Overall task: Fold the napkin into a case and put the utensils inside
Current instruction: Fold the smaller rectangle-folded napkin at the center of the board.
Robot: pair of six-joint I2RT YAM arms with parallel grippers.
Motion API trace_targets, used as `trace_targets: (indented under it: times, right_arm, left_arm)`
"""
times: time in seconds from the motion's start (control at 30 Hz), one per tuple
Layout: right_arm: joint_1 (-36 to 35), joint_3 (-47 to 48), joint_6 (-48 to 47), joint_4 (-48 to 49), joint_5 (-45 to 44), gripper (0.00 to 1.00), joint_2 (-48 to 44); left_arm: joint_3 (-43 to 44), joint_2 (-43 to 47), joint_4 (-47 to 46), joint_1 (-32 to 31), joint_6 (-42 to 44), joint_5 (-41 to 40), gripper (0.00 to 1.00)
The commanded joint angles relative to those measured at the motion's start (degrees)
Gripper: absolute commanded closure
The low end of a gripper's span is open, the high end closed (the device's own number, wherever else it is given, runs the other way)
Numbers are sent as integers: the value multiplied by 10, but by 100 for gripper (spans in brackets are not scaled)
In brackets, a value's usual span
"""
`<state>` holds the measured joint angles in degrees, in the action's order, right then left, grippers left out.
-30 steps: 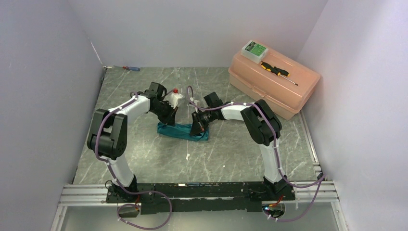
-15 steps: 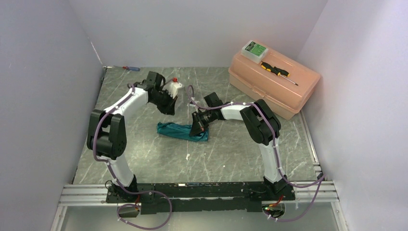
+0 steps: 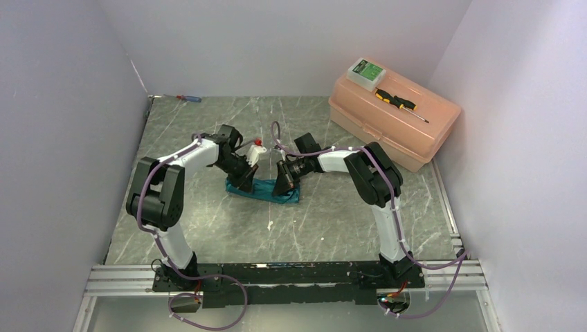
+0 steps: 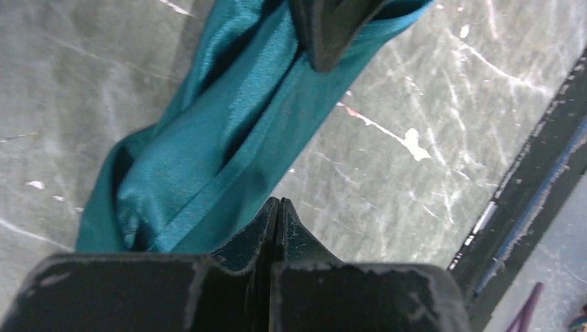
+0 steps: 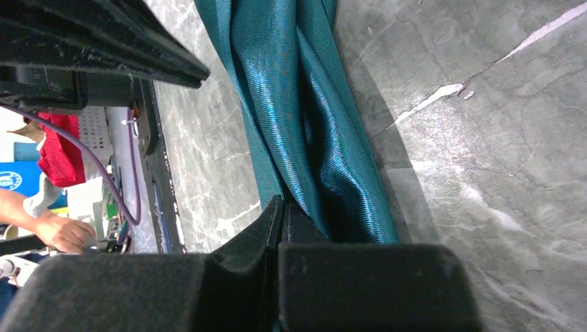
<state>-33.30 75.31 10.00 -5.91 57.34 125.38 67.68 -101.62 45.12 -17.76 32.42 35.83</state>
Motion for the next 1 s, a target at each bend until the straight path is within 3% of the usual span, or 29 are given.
trace_targets:
  times: [0.0, 0.3, 0.6, 0.73, 0.87, 0.97]
  right_arm:
    - [2, 6, 5, 20, 10, 100, 14]
    - [3, 5, -9, 7, 18, 100, 16]
    - [3, 10, 2, 14, 28, 99, -6]
    - [3, 5, 22, 35, 22, 89, -25]
    - [9, -5, 42, 64, 1, 69, -55]
    - [25, -13, 58, 84, -12, 63, -83]
  left_arm:
    - [2, 2, -72, 3, 10, -34, 97]
    - [8, -5, -87, 3, -1, -28, 97]
    - [-35, -19, -129, 4, 7, -90, 97]
    - [-47, -21, -139, 3, 12, -113, 97]
    - [-61, -20, -136, 3, 20, -126, 97]
    - [-71, -15, -133, 3, 21, -126, 97]
